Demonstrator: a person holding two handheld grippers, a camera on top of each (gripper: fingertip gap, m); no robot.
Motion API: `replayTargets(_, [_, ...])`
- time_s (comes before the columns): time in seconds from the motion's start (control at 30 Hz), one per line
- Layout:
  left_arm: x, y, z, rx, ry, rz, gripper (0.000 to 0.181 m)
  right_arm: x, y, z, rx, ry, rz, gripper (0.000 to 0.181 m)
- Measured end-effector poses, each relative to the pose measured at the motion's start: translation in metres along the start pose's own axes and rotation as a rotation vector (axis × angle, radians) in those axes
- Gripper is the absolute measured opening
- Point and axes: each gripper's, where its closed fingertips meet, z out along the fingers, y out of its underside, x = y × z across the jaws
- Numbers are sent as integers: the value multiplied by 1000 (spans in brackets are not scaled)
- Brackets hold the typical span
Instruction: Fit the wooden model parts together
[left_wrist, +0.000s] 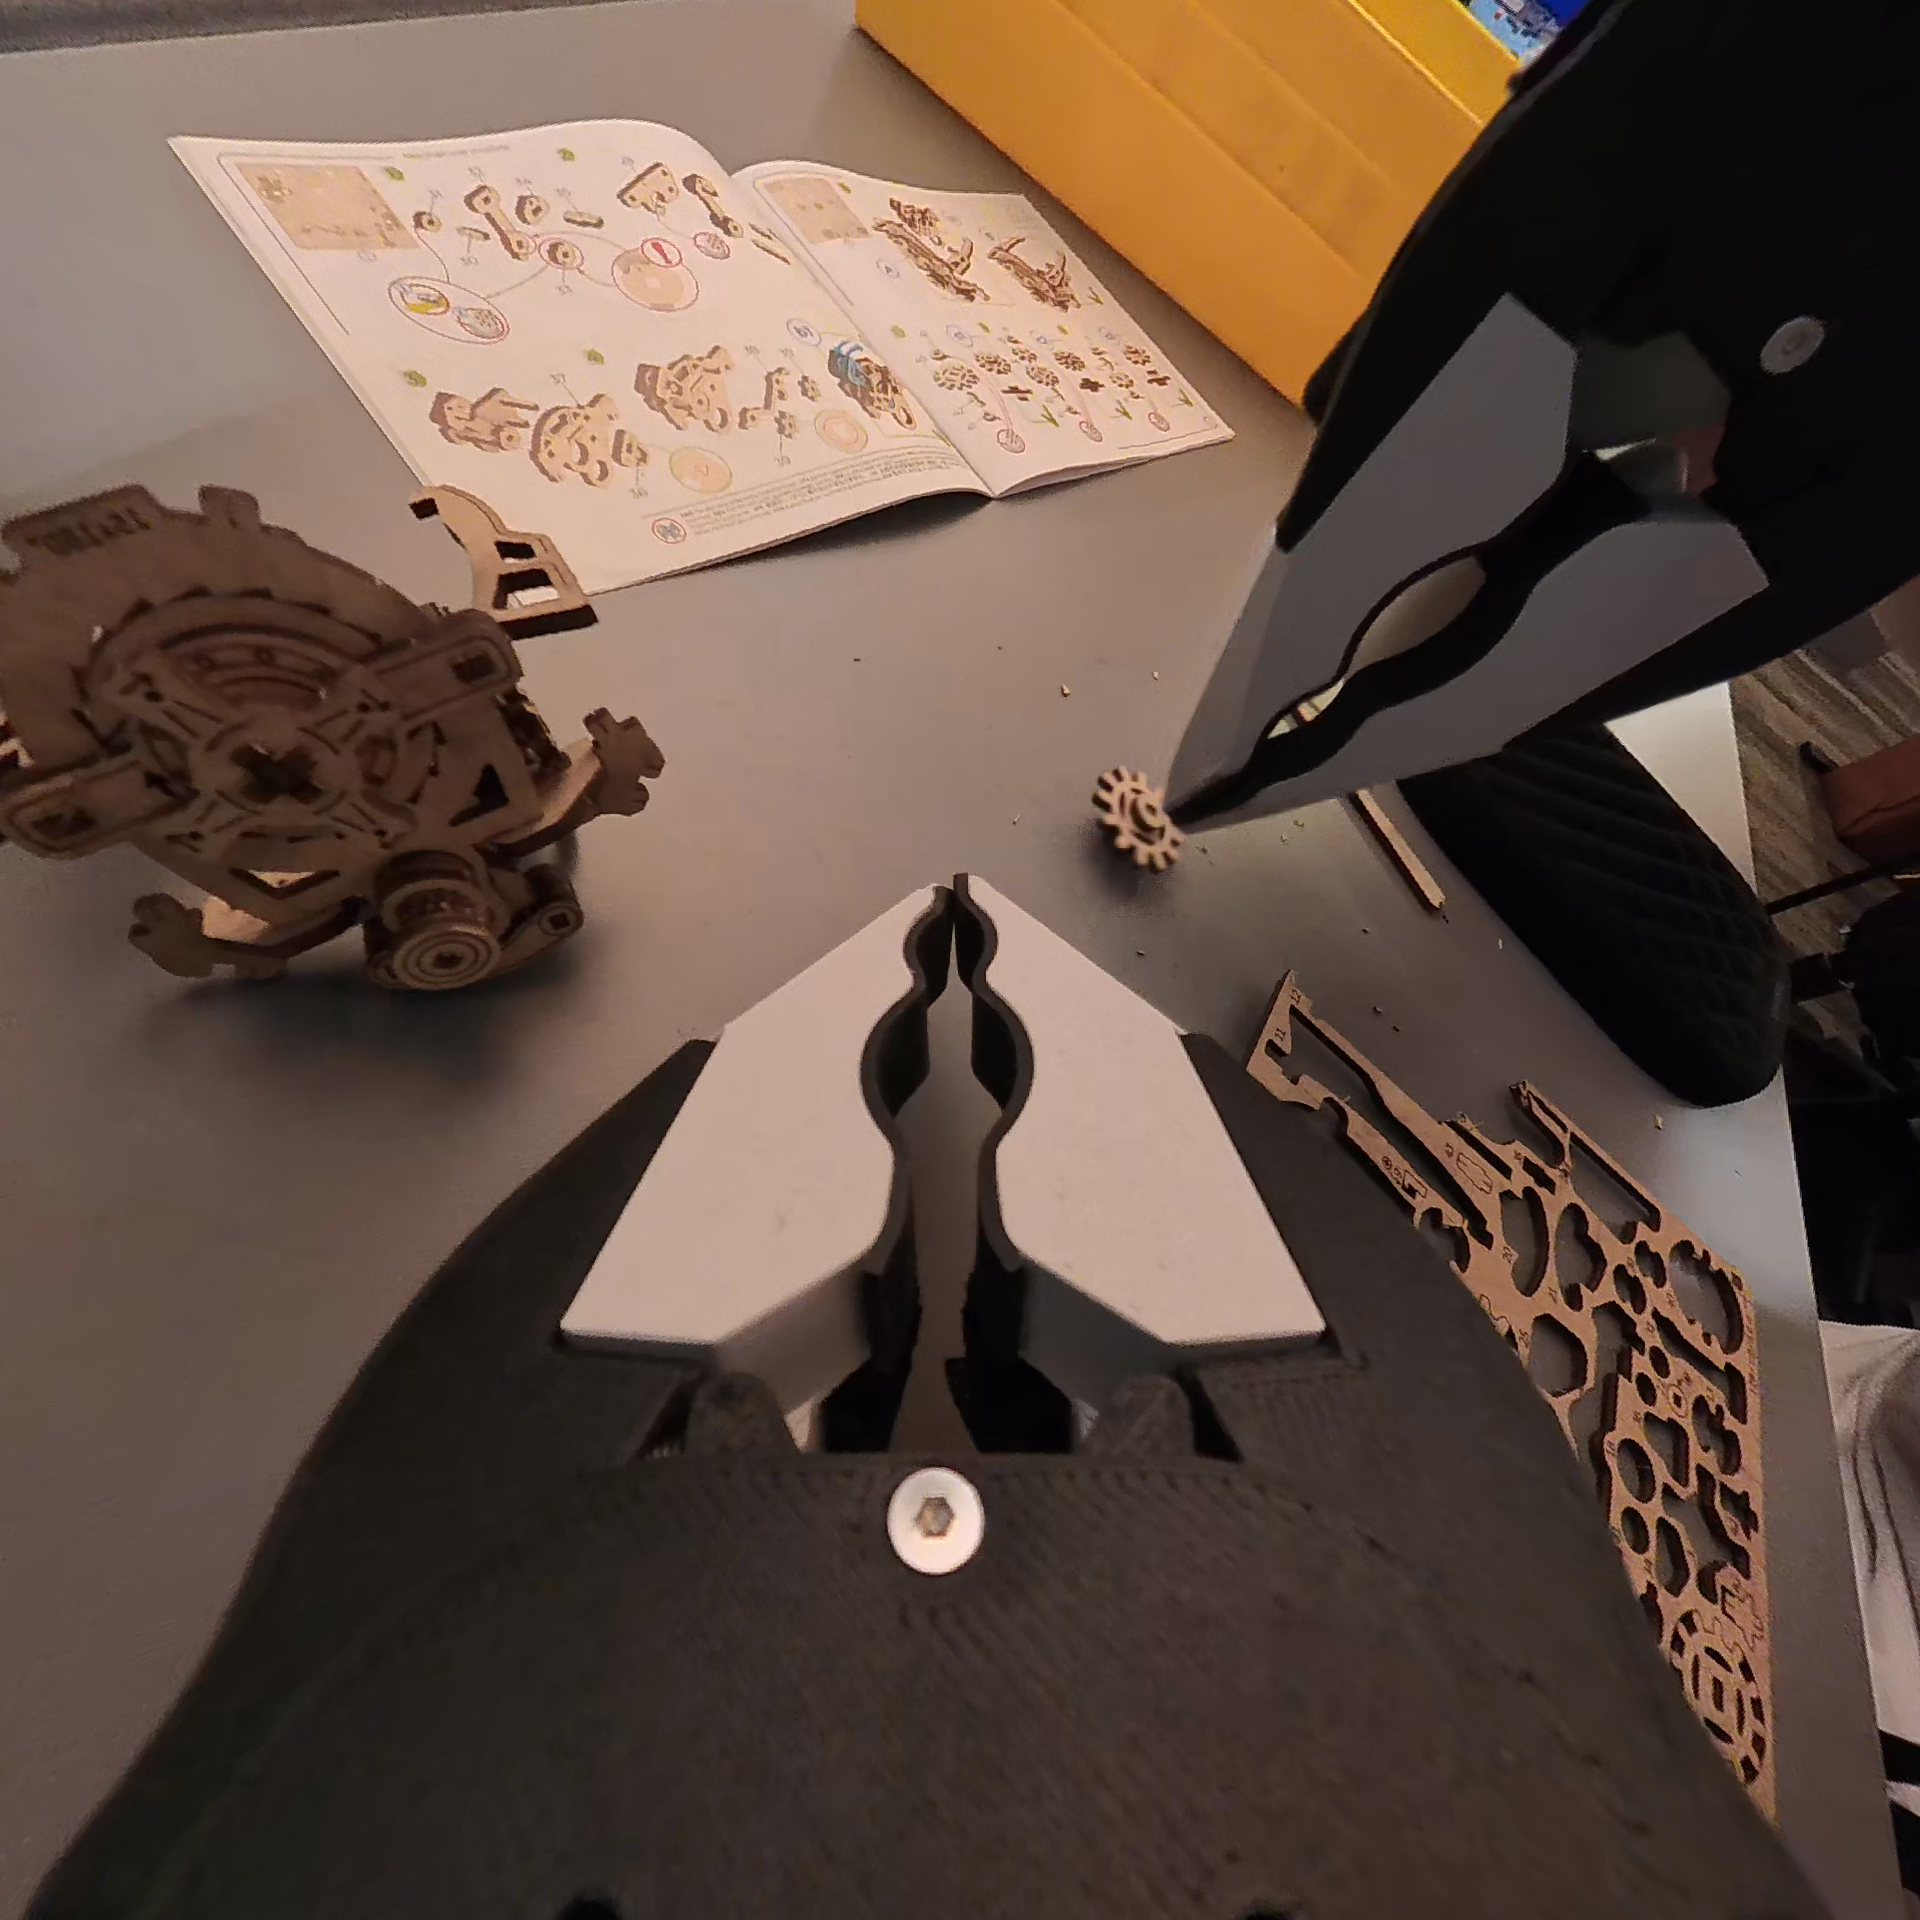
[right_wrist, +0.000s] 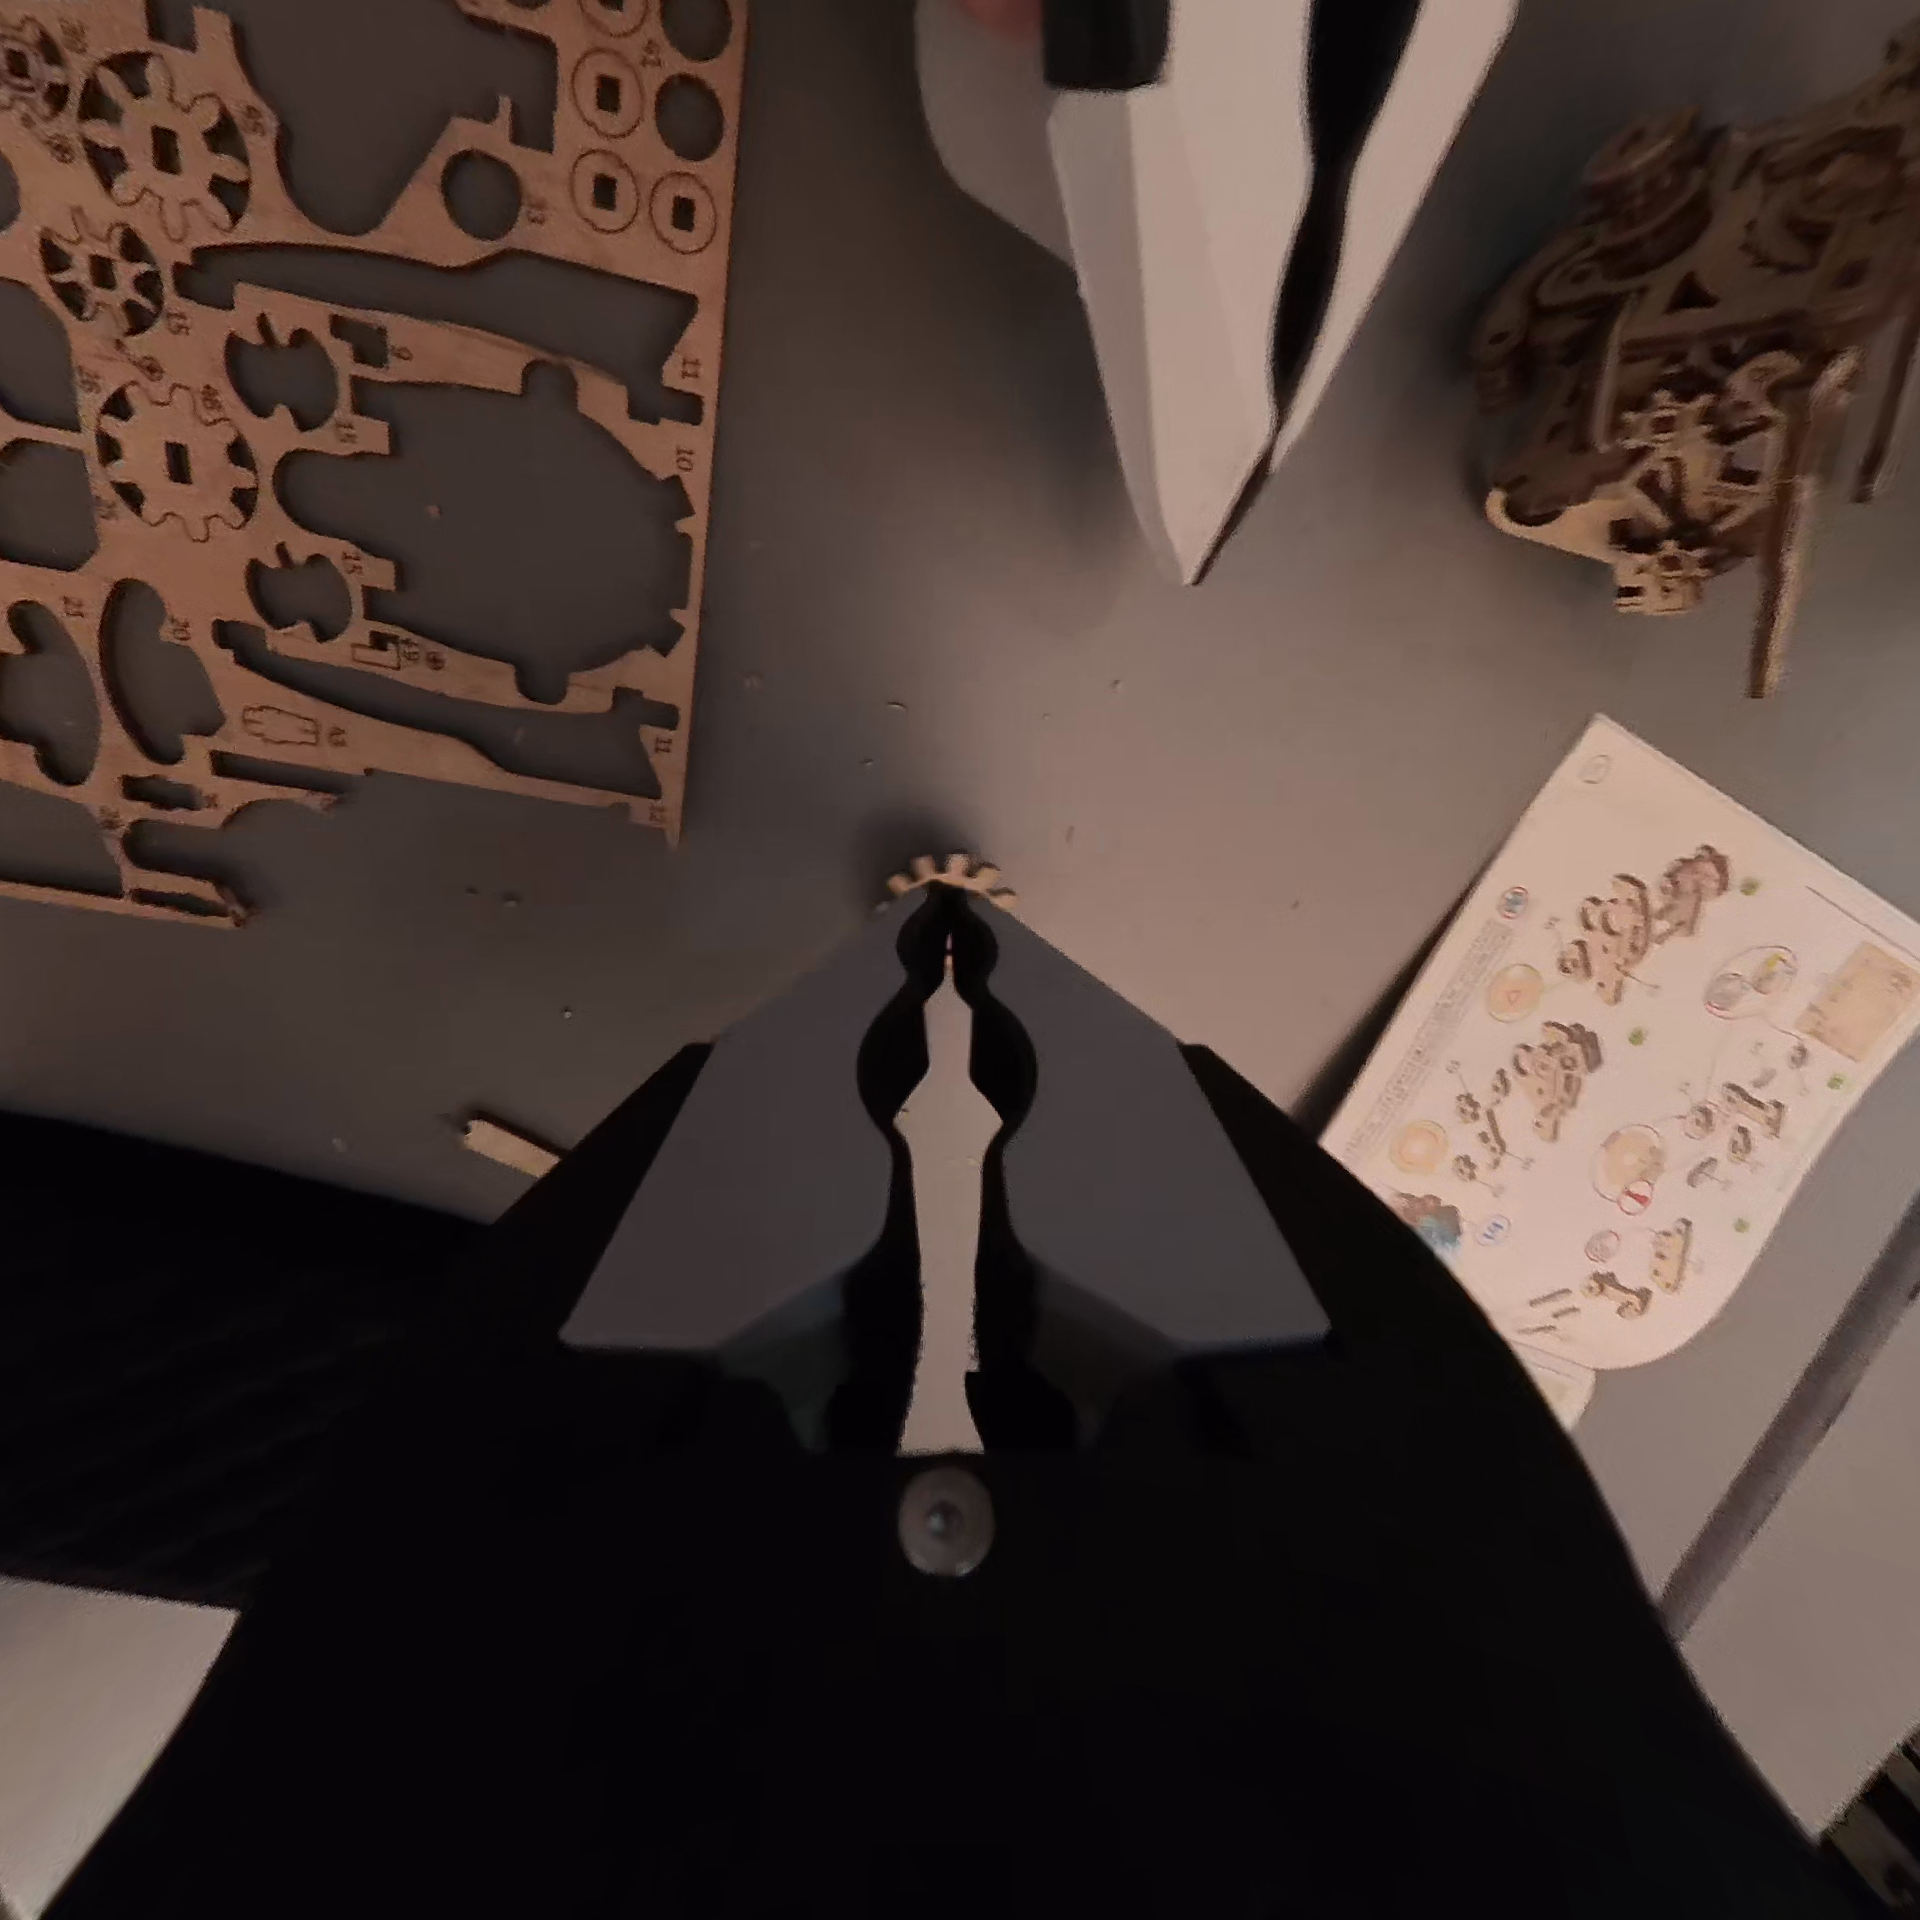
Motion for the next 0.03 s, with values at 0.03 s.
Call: replayTargets(0.03, [0,0,0,1,-1,1,0,-3,-1,1,4,-15,-2,0])
